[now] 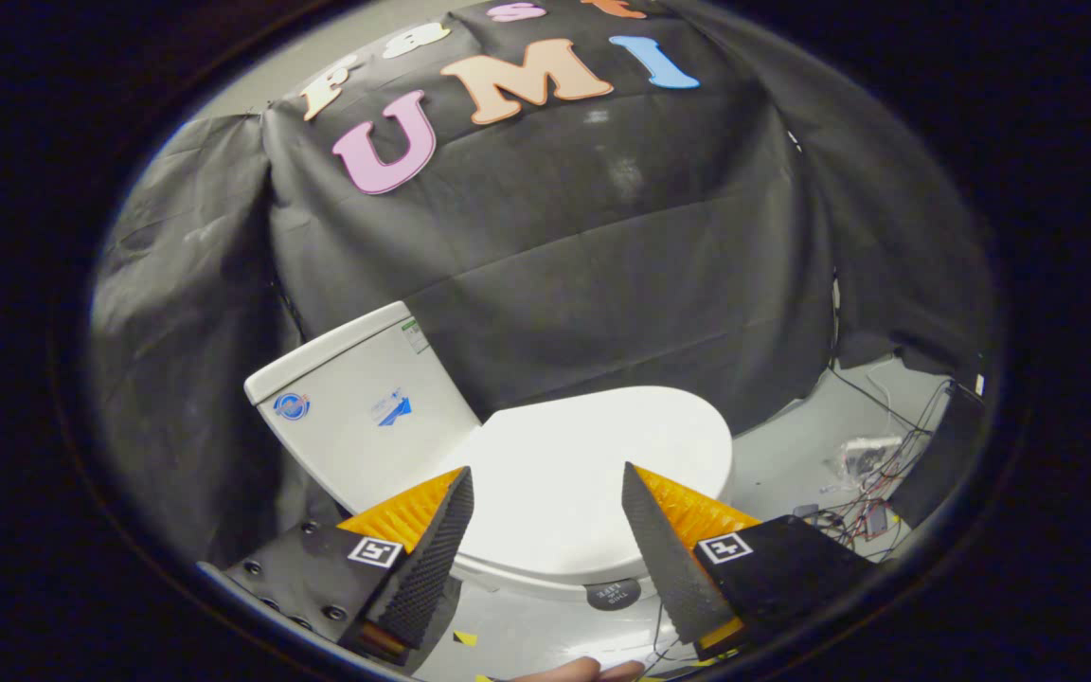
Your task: Open the toilet lid.
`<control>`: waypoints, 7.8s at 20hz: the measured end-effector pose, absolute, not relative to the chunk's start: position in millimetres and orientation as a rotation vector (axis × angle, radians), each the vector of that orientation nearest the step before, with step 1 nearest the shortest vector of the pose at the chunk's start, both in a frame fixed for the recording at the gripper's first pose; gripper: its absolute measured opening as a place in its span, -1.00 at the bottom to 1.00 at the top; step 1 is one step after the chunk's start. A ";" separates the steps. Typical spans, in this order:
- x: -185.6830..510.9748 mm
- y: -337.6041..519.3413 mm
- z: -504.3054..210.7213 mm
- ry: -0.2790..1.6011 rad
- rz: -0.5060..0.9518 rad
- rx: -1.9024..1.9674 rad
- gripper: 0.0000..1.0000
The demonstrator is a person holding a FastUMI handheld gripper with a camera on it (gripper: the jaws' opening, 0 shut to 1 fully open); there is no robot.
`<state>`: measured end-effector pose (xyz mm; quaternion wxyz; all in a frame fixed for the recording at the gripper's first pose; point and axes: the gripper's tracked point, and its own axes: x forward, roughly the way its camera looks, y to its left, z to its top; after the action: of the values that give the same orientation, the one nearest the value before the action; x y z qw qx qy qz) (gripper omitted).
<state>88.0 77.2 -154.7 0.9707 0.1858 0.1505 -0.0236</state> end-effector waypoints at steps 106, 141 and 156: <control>154.8 207.3 -68.4 0.352 -0.271 0.494 -0.99; 222.9 352.2 -38.9 0.268 -0.219 0.187 -0.98; 229.0 361.6 -33.9 0.223 -0.197 0.018 0.09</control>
<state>229.0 361.6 -33.9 0.9889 0.0089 0.1113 -0.0980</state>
